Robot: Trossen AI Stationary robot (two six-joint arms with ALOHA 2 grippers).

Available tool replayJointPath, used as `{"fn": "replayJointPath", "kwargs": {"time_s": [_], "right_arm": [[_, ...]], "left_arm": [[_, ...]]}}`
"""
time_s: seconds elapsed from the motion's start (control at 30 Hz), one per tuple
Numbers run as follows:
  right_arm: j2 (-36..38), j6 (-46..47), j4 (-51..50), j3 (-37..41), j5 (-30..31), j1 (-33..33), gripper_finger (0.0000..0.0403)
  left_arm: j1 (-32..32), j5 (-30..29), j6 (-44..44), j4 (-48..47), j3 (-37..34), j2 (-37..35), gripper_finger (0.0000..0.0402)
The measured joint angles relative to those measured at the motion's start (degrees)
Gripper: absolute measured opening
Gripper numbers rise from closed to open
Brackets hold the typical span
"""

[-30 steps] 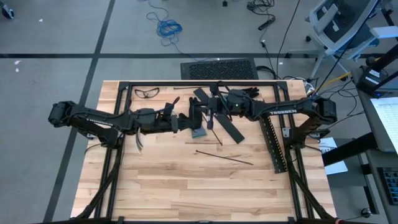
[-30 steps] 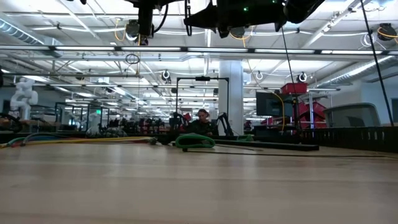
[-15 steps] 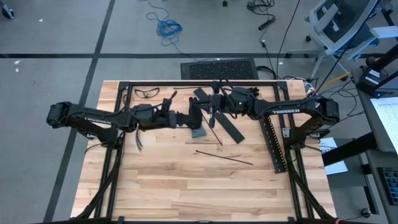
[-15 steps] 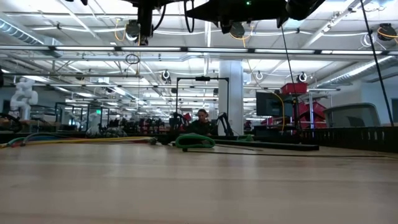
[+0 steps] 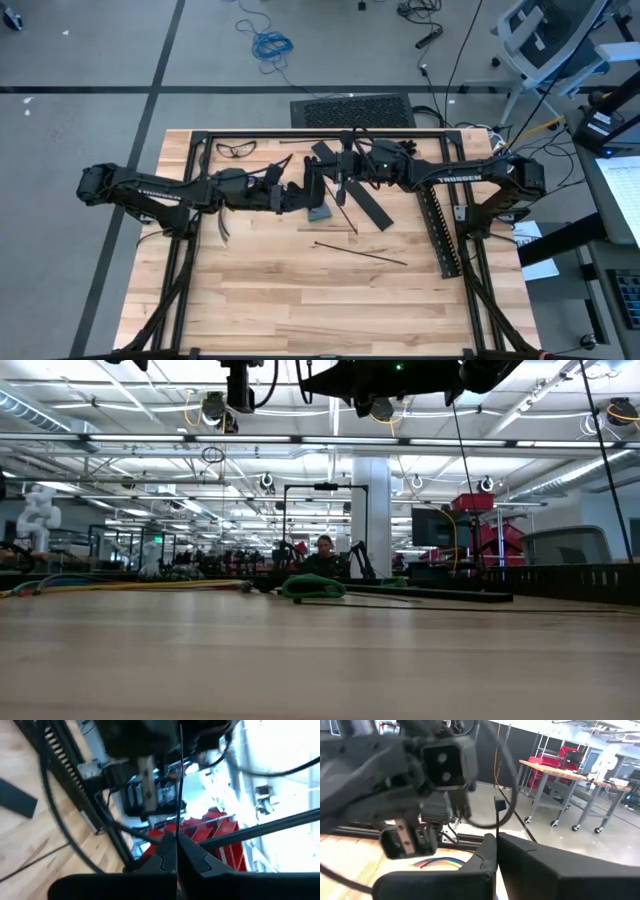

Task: Ziptie cables
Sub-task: Wrap the black zip tie on the cable

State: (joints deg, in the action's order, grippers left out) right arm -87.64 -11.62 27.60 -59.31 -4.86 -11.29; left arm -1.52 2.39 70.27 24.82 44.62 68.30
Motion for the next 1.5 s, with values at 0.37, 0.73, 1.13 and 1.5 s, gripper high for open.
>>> {"fn": "replayJointPath", "kwargs": {"time_s": [0.37,0.73,1.13,1.5], "right_arm": [[0.00,0.46,0.48,0.00,-1.62,0.05,0.0000],[0.00,0.55,0.47,0.00,-2.96,0.04,0.0000],[0.00,0.02,-0.40,0.01,-2.96,0.05,0.0000],[0.00,-2.27,-0.40,0.02,-4.31,0.14,0.0000]], "left_arm": [[1.51,-0.85,-0.34,-0.59,0.00,-0.05,0.0000],[2.25,-1.60,-0.51,0.18,0.00,-0.05,0.0000],[3.23,-1.77,-0.25,0.42,0.00,-0.05,0.0000],[3.43,-3.80,1.34,0.17,0.00,-0.05,0.0000]]}}
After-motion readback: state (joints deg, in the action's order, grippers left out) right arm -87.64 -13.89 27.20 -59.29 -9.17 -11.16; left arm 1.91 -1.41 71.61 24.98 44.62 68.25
